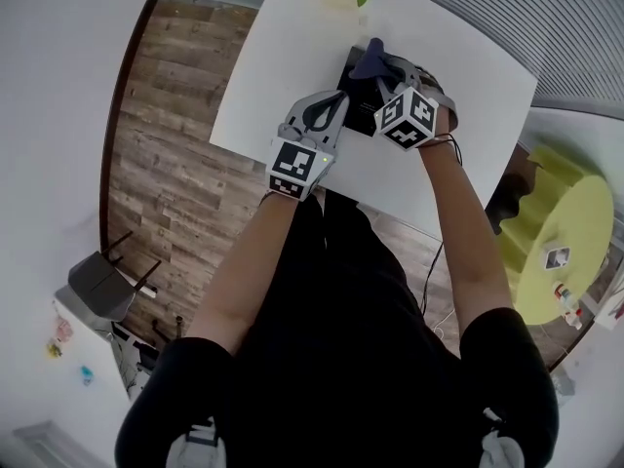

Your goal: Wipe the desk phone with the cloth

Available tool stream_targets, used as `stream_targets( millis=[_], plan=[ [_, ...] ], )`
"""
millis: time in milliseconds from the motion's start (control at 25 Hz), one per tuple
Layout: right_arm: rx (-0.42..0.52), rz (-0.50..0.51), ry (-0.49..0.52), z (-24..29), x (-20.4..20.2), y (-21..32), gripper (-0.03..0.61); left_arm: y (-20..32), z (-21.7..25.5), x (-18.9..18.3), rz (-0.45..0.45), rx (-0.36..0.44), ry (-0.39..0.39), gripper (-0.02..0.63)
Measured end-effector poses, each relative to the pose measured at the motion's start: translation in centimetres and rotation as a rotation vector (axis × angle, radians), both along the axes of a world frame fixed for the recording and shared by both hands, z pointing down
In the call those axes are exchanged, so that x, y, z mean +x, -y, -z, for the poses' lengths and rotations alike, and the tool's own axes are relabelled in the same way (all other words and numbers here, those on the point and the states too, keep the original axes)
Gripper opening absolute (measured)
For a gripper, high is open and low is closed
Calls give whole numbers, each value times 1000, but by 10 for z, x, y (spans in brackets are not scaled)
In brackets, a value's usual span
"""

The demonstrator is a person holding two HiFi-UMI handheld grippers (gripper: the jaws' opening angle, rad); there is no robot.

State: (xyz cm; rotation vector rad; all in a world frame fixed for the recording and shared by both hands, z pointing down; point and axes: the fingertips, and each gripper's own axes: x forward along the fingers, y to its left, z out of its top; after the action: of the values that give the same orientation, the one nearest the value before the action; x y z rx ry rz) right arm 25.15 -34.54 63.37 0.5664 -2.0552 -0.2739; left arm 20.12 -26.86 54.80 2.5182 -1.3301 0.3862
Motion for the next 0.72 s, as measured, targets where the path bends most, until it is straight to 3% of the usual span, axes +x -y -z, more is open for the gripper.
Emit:
stream_targets(
  millis=[720],
  plan=[
    [-95, -67, -6, -36, -3, -74, 77, -21, -17, -10, -98, -35, -16, 11]
  ],
)
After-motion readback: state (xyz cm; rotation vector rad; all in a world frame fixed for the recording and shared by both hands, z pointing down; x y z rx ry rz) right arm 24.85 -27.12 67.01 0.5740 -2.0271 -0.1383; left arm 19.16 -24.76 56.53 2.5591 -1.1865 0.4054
